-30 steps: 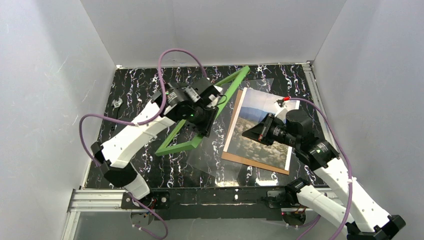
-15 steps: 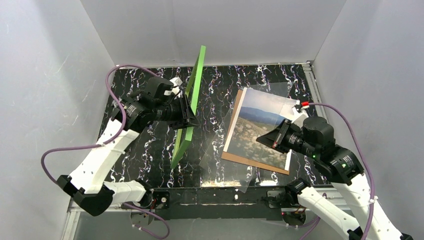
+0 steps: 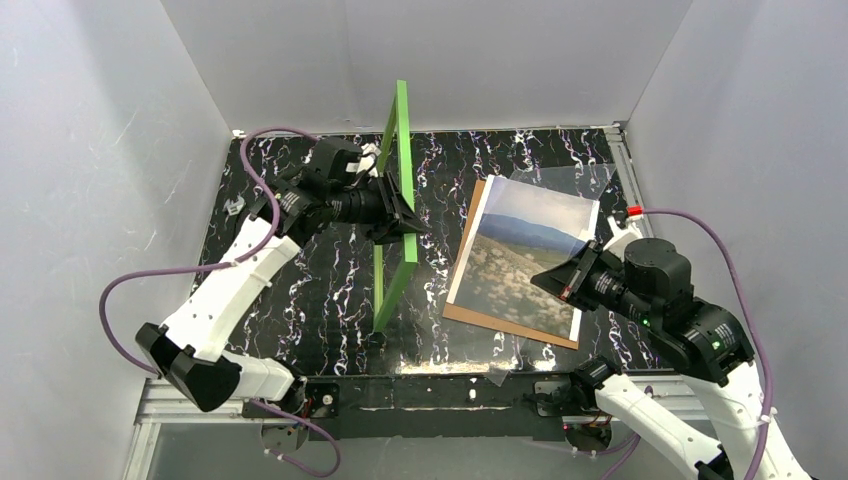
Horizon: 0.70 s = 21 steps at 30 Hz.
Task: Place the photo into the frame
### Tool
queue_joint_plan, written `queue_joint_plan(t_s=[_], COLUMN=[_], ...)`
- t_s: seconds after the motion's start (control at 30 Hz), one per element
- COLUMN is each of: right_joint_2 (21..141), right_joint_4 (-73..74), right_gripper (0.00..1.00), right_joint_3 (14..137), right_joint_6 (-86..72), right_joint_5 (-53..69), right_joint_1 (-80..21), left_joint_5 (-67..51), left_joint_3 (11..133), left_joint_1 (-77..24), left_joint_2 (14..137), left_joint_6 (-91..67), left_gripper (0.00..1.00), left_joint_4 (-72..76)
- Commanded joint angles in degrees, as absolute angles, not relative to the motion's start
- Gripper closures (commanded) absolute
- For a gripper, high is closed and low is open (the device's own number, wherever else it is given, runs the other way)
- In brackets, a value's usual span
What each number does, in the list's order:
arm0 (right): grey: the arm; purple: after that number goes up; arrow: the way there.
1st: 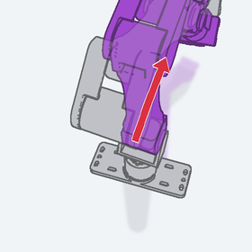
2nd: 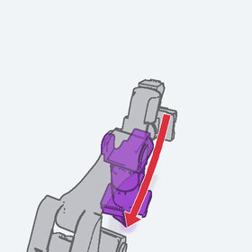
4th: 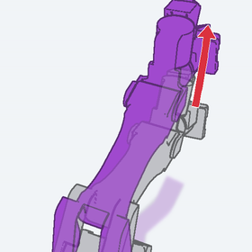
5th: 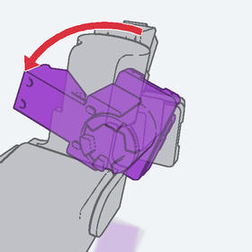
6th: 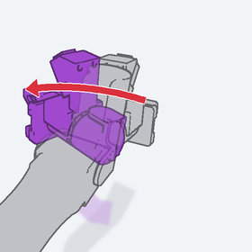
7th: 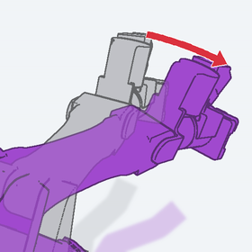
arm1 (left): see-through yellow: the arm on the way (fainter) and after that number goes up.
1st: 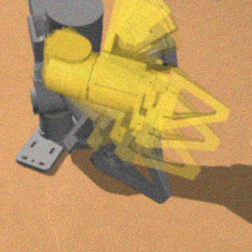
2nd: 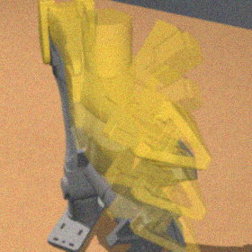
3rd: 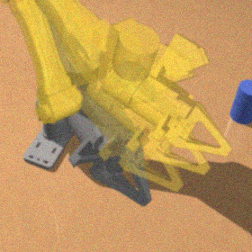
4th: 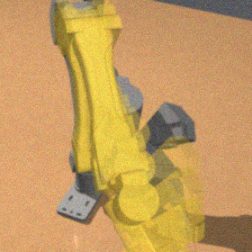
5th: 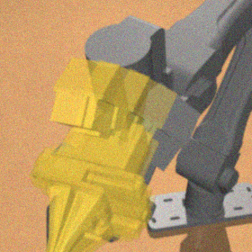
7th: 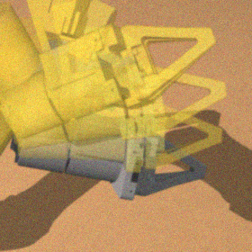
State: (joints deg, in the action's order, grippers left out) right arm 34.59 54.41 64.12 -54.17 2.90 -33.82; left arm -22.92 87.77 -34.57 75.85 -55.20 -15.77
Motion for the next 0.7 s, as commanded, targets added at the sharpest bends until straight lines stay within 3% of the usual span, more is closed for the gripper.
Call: queue_joint_plan(t_s=[0.0, 0.67], right_joint_2=[33.62, 32.42], right_joint_4=[55.91, 57.05], right_gripper=[0.99, 0.99], right_joint_3=[68.44, 64.95], right_joint_6=[-53.6, -54.25], right_joint_5=[-2.04, -4.53], right_joint_1=[-33.82, -33.77], left_joint_5=[-30.0, -27.14], left_joint_3=[91.04, 97.16], left_joint_1=[-34.52, -41.71], left_joint_2=[76.9, 82.86], left_joint_6=[-58.41, -60.6], left_gripper=[1.0, 1.0], left_joint_4=[-11.47, -3.71])
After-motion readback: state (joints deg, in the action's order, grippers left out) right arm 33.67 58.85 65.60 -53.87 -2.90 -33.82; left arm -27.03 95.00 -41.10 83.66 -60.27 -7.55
